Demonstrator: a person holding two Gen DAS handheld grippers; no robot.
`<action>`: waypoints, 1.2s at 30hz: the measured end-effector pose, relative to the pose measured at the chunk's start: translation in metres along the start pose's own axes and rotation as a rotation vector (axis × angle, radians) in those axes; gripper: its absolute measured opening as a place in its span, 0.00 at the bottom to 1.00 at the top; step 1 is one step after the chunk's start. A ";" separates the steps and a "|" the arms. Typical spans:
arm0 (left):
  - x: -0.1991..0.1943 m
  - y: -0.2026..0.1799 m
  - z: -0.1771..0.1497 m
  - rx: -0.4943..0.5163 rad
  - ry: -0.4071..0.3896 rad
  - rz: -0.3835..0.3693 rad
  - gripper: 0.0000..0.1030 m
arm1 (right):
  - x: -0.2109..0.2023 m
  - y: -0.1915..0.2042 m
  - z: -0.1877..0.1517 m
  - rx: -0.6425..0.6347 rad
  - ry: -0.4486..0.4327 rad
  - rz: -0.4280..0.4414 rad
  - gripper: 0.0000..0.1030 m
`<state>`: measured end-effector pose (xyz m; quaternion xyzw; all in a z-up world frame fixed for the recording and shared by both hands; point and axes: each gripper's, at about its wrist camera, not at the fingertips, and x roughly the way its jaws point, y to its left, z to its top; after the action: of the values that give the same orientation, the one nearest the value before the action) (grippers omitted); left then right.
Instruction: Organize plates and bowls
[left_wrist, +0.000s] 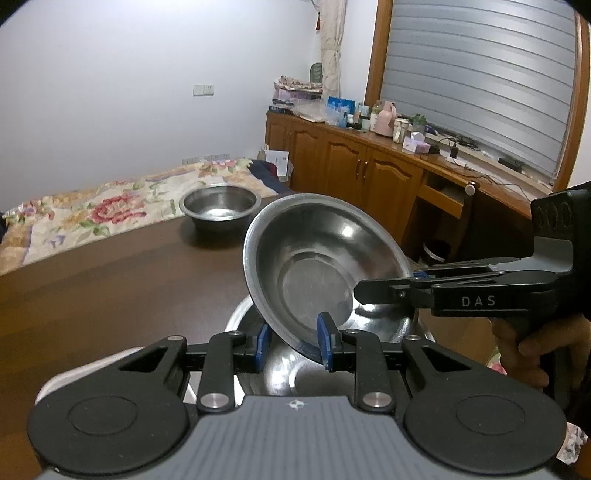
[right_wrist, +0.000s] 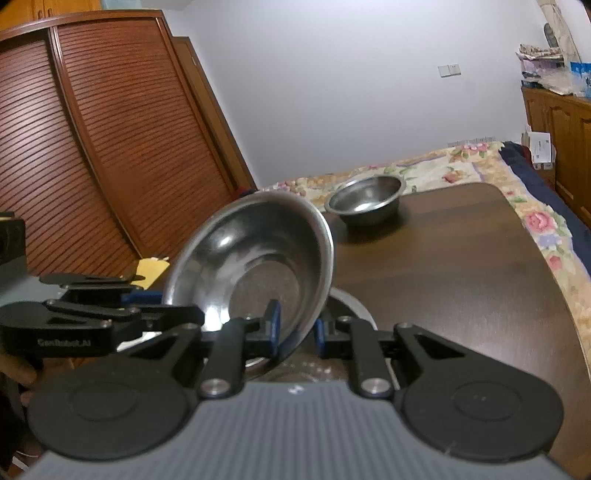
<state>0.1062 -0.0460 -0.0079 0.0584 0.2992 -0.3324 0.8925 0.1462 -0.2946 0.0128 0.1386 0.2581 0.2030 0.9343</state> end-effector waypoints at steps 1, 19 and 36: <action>0.002 0.000 -0.002 0.000 0.006 -0.001 0.26 | 0.001 0.000 -0.002 -0.003 0.005 -0.002 0.19; 0.026 0.007 -0.019 0.015 0.082 0.058 0.27 | 0.009 0.003 -0.016 -0.079 0.046 -0.066 0.11; 0.022 0.009 -0.020 -0.002 0.055 0.072 0.27 | 0.017 0.020 -0.009 -0.280 0.105 -0.176 0.09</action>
<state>0.1149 -0.0454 -0.0371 0.0774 0.3216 -0.2982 0.8954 0.1489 -0.2684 0.0055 -0.0266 0.2869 0.1614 0.9439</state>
